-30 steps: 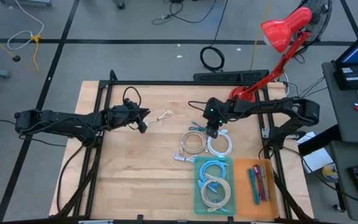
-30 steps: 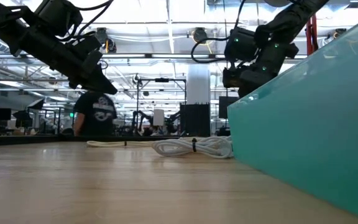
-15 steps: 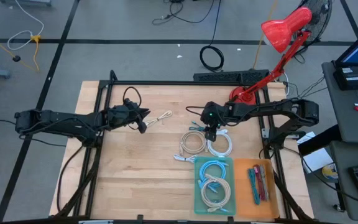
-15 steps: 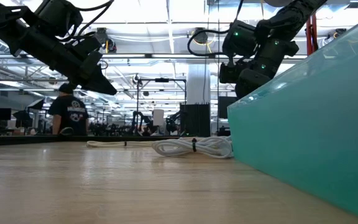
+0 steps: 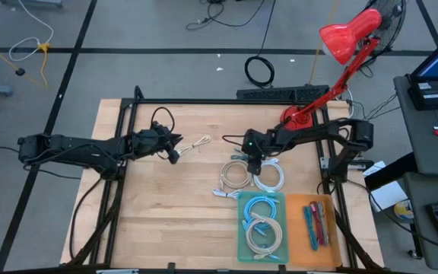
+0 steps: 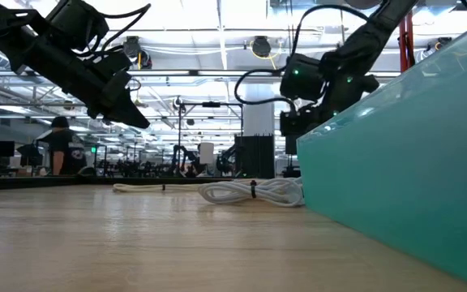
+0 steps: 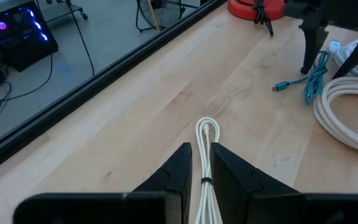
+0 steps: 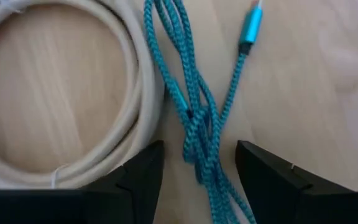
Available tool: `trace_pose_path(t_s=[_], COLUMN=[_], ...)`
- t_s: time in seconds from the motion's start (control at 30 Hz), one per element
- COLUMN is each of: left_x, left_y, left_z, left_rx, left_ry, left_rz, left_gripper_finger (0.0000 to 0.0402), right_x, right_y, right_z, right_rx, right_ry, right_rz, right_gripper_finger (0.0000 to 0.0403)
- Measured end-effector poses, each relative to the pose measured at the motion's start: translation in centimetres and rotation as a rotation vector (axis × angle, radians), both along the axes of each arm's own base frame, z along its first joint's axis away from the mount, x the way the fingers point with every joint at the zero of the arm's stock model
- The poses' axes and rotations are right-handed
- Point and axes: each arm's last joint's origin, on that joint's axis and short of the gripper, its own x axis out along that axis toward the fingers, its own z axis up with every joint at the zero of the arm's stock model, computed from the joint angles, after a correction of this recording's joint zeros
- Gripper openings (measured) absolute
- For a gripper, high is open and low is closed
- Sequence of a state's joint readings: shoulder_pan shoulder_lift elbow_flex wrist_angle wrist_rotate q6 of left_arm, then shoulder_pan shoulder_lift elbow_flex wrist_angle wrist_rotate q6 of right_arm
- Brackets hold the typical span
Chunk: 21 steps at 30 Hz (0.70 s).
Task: Pick & Place USB Port
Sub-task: Put the blue charger cable into the orange bin
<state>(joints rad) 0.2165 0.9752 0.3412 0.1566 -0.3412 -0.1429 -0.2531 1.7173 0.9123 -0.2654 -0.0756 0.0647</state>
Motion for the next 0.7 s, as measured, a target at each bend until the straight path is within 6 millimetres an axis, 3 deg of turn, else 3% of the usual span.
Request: trace_pose_path(t_s=[0.27, 0.6, 0.7], left_x=[0.0, 0.0, 0.0], left_y=[0.0, -0.1, -0.1], left_z=[0.0, 0.0, 0.0], left_rx=[-0.001, -0.001, 0.000], left_ry=[0.004, 0.005, 0.005], left_rz=[0.000, -0.003, -0.004], left_gripper_finger=[0.0062, 0.0062, 0.0062], right_x=[-0.1, -0.5, -0.5], right_y=[-0.1, -0.1, -0.2], right_z=[0.1, 0.7, 1.1], right_rx=[-0.020, -0.028, -0.027], right_ry=[-0.004, 0.007, -0.001], right_rz=[-0.043, -0.119, -0.180], right_gripper_finger=[0.0168, 0.0026, 0.0014])
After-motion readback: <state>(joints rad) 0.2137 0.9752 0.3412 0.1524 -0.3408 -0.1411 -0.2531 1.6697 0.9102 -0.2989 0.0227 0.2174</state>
